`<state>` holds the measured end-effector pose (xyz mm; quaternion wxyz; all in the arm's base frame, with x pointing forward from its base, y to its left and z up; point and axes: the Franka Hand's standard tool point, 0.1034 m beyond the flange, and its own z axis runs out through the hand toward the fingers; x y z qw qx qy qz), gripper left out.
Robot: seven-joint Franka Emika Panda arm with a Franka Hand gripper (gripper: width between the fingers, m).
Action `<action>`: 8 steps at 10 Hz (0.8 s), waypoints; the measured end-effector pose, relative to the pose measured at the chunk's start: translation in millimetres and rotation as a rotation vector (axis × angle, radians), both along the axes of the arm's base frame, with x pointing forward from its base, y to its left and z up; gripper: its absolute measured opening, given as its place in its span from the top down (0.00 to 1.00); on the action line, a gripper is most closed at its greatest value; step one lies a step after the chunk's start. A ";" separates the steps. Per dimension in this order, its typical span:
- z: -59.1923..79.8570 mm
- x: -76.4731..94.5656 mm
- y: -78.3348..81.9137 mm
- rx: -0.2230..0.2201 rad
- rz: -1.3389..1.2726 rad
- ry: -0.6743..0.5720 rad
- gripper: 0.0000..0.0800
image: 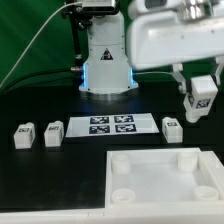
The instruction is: Assemble one leg
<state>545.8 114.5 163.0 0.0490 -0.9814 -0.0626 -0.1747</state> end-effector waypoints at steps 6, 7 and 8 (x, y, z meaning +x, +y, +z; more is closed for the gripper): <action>8.7 52.2 -27.6 -0.015 0.002 -0.363 0.63; 6.4 51.4 -26.8 -0.015 0.005 -0.336 0.63; 5.4 50.9 -25.9 -0.014 0.006 -0.343 0.63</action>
Offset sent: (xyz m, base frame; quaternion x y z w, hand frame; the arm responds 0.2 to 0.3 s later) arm 0.0288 -0.0040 0.0187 -0.0076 0.2762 0.0029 0.9611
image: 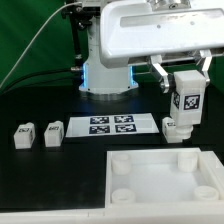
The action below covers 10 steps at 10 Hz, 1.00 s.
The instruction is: Assemble one leg
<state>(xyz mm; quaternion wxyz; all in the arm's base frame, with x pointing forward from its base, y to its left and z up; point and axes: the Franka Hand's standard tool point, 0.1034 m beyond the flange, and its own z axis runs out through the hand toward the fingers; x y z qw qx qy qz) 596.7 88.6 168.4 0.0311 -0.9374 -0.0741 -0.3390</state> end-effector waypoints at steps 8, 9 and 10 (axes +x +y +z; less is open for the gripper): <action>-67.3 20.2 16.7 0.030 0.005 0.073 0.63; -65.4 23.4 20.9 0.033 0.007 0.067 0.63; -66.2 24.5 23.3 0.034 0.009 0.067 0.63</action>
Offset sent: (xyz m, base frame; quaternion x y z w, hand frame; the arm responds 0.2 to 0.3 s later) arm 0.0209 0.0255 -0.0205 0.0503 0.0793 0.0309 0.9951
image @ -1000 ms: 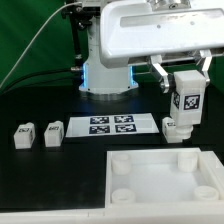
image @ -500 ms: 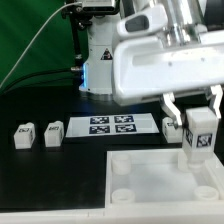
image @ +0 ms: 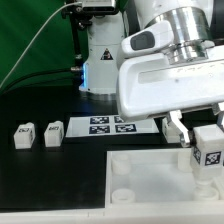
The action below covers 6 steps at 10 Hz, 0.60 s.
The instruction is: Assemble one leg
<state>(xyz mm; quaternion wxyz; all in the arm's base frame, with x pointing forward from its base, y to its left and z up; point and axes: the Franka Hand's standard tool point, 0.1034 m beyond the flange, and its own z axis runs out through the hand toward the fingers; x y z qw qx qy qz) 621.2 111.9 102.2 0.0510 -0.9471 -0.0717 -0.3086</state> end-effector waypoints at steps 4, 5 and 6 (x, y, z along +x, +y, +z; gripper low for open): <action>-10.8 0.1 2.4 0.002 0.002 0.010 0.63; -14.4 -1.3 2.3 0.001 0.002 0.016 0.63; -16.6 -1.9 1.8 0.001 0.001 0.016 0.63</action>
Offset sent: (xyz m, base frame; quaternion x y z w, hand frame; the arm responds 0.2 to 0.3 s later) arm -0.0019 0.0032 -0.0119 0.0002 0.0068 0.0041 1.0000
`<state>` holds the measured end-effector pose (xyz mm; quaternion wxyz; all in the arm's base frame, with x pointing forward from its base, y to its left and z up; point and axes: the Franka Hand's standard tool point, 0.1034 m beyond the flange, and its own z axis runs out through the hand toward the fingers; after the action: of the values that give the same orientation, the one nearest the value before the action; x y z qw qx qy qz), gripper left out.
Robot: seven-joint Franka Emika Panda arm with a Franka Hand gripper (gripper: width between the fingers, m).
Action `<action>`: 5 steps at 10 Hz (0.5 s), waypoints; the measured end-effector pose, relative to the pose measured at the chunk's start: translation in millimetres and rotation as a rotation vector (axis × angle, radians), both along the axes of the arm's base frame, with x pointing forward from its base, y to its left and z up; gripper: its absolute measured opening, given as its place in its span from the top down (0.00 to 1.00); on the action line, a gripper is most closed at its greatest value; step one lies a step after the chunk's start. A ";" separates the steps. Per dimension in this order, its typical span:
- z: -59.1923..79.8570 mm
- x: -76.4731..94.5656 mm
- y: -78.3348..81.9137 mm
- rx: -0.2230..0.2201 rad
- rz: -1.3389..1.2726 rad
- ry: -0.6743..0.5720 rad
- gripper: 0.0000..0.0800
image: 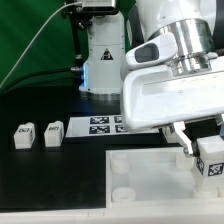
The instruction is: Assemble one leg
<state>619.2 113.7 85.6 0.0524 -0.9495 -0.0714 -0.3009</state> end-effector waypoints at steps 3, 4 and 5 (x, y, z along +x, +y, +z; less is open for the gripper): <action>-3.9 -2.1 -0.1 0.001 -0.002 -0.010 0.63; -4.0 -5.8 0.2 0.009 -0.034 -0.004 0.63; -3.8 -7.5 -0.2 0.009 -0.042 0.015 0.63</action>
Offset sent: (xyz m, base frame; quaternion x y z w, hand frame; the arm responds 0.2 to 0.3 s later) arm -0.0237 0.0011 -0.0114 -0.0576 0.0277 0.0173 0.9978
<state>611.7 113.5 81.8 0.0510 -0.9528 -0.0497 -0.2951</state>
